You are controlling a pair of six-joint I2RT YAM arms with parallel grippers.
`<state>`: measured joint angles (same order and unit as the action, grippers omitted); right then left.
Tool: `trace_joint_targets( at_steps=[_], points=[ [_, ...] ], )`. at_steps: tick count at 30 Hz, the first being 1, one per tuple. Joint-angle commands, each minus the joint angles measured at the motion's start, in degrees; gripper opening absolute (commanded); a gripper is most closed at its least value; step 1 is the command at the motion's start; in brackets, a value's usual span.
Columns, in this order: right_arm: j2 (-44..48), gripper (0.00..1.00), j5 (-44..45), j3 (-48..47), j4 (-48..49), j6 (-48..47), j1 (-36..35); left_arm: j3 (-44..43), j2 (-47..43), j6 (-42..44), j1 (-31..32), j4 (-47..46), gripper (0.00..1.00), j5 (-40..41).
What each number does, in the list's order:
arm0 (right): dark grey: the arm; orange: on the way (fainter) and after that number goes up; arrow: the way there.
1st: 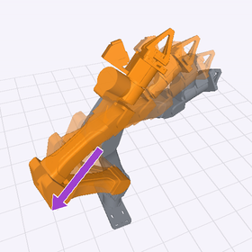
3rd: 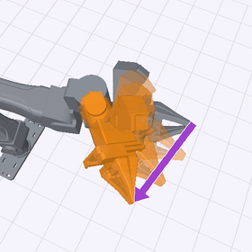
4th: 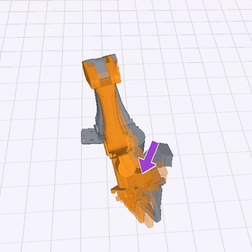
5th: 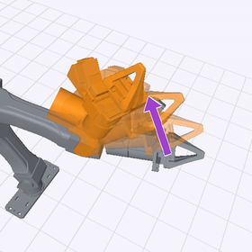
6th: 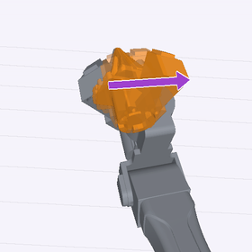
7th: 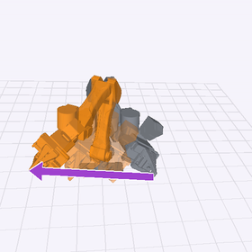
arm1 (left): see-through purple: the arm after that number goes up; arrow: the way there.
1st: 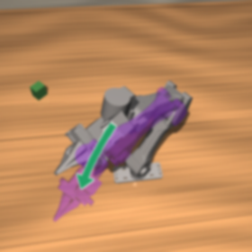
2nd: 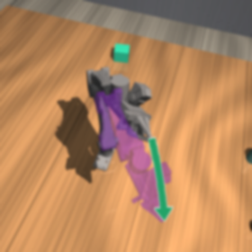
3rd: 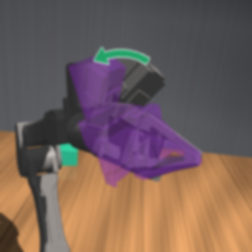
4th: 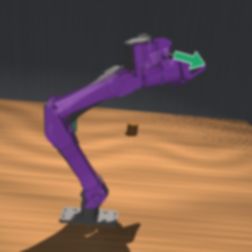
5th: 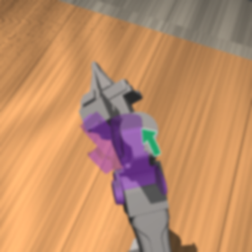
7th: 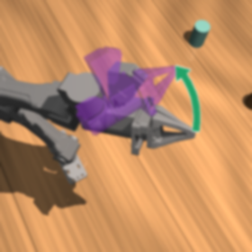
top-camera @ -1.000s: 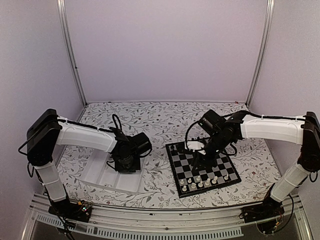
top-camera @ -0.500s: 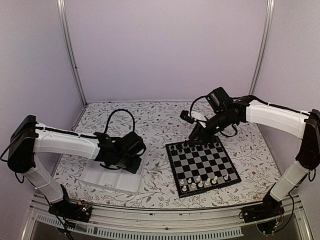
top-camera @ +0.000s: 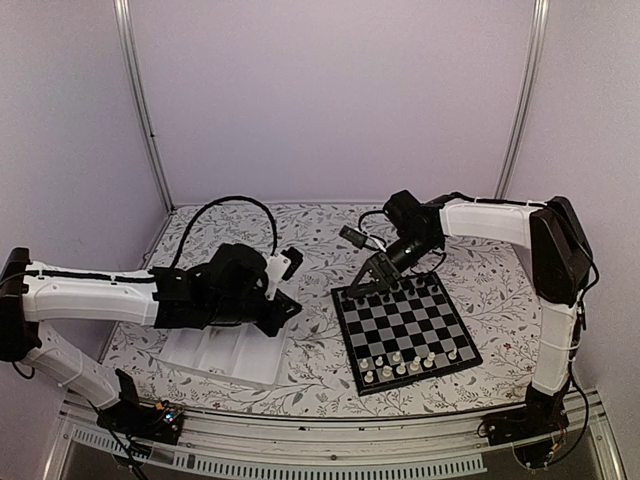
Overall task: Set up the chess pieces on the board
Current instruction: Place the chess piece on the chessboard.
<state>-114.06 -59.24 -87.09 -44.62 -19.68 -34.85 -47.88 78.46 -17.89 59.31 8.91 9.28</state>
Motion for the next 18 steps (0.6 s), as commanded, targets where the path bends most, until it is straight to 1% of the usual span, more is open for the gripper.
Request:
trace_joint_targets(
  at_steps=[1,7,14,18],
  points=[
    [-2.39,0.42,-12.2,-4.42,-2.83,1.64,-0.34,-2.79,2.19,3.53,1.92,-3.3,0.05,-4.23],
    [-4.09,0.43,-18.17,-3.44,-2.87,2.5,-1.63,-8.5,6.77,6.13,4.99,-2.95,0.05,-3.58],
    [-4.84,0.44,-20.68,-2.31,-3.84,2.34,-2.5,-13.24,10.6,8.78,6.85,-2.18,0.05,-2.05],
    [-5.29,0.43,-21.97,-2.3,-5.0,1.04,-2.63,-14.78,12.4,9.46,7.09,-1.72,0.05,-1.81]
  ],
)
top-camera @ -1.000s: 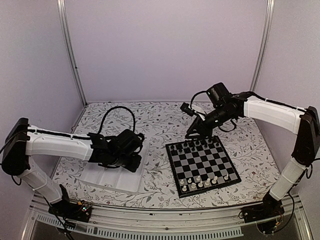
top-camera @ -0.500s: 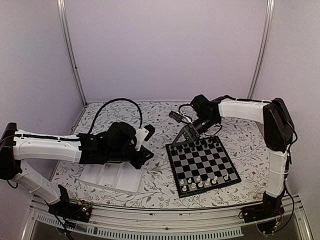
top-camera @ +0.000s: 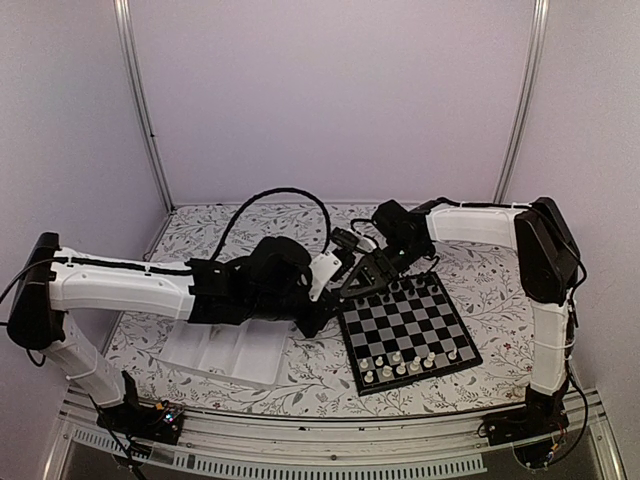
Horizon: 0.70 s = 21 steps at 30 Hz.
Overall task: Set up the chess pieces on the board
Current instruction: Place the chess piece on the chessboard.
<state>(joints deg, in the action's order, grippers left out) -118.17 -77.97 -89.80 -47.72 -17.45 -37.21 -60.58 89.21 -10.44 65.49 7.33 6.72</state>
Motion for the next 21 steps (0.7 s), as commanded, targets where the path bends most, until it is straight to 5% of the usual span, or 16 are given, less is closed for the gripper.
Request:
trace_joint_targets(
  at_steps=[1,11,21],
  points=[
    [-1.33,0.42,-3.57,0.44,-2.13,-1.38,-0.32,-2.42,1.94,2.08,0.94,-0.02,0.05,0.92],
    [-0.8,0.3,-1.89,1.58,-2.52,-2.11,-0.32,-3.23,2.91,2.39,1.04,0.7,0.05,5.03],
    [0.21,0.05,-1.13,1.26,-1.07,-2.23,-0.34,-3.5,3.93,2.46,1.12,0.16,0.09,3.7]
  ],
)
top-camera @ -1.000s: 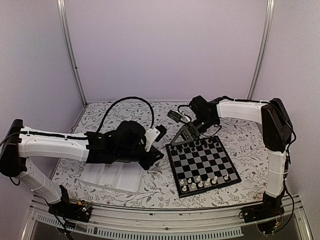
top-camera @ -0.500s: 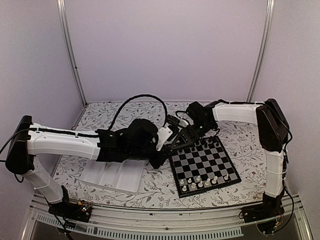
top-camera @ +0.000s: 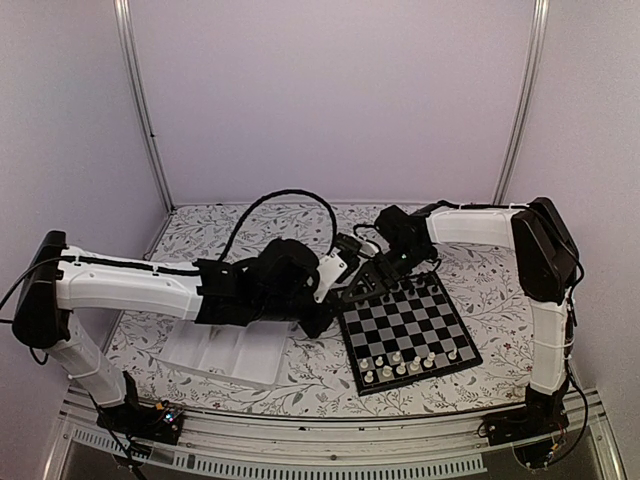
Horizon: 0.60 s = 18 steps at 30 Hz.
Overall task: Set up the chess pieces on the board
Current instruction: Place the chess piece on the chessboard.
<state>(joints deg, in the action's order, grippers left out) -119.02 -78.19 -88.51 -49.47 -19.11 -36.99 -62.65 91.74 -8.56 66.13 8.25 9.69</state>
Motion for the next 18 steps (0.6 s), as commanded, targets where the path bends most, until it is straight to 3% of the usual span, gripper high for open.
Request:
trace_joint_targets(
  at_steps=[1,9,10,13,16,18],
  points=[
    [1.14,0.04,-0.28,-0.21,0.76,-0.62,-0.54,-1.49,1.42,0.61,0.49,-0.73,0.14,0.94],
    [6.74,0.03,12.21,0.59,1.24,-3.59,0.51,-2.01,-3.33,4.07,0.84,4.32,0.46,9.07],
    [8.16,0.03,14.61,1.64,1.89,-4.49,0.64,-2.14,-4.58,5.05,0.78,5.42,0.54,12.34],
    [14.42,0.03,22.14,6.25,4.79,-5.91,0.82,-0.45,-7.84,7.38,-0.01,4.74,0.95,21.89],
    [20.98,0.03,30.7,11.88,7.57,-7.76,0.87,0.39,-9.46,3.72,-2.19,3.82,0.99,26.28],
    [24.8,0.03,36.29,16.18,8.94,-9.55,0.87,0.59,-9.8,2.14,-3.2,3.05,0.99,24.28]
  ],
)
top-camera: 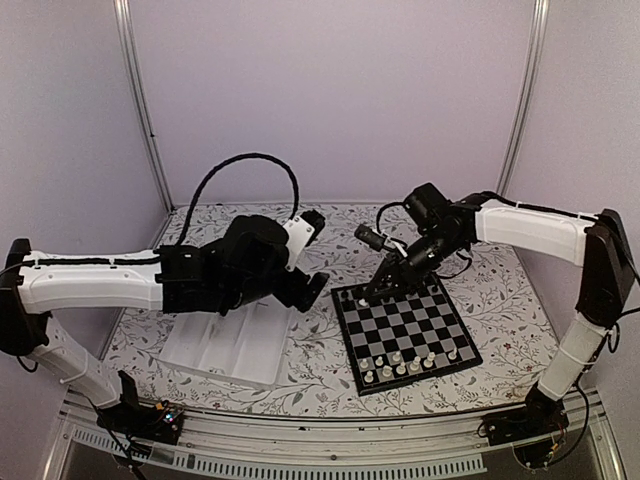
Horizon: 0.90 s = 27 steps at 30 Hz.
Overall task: Set up the chess pieces on the board
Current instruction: Place the chess piece on the chessboard.
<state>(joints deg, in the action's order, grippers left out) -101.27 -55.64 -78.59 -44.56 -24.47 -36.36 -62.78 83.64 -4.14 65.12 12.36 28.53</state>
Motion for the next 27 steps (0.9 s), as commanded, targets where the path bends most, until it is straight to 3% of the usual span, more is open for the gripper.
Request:
trace_joint_targets(
  at_steps=[1,9,15,27],
  points=[
    [9.77,0.03,16.51,8.51,4.67,-4.82,0.27,0.8,-1.72,-3.6,-2.53,-1.34,0.99,4.33],
    [23.87,0.04,34.51,24.93,8.86,-11.21,0.24,1.05,-0.47,-12.97,-2.67,-1.13,0.93,1.25],
    [27.93,0.05,36.88,32.0,11.08,-15.6,0.2,2.15,-1.46,-13.8,-2.63,-1.27,0.93,2.09],
    [25.05,0.08,38.78,35.99,15.62,-17.45,-4.78,-0.14,1.21,-17.96,-2.63,4.21,0.92,3.98]
  ],
)
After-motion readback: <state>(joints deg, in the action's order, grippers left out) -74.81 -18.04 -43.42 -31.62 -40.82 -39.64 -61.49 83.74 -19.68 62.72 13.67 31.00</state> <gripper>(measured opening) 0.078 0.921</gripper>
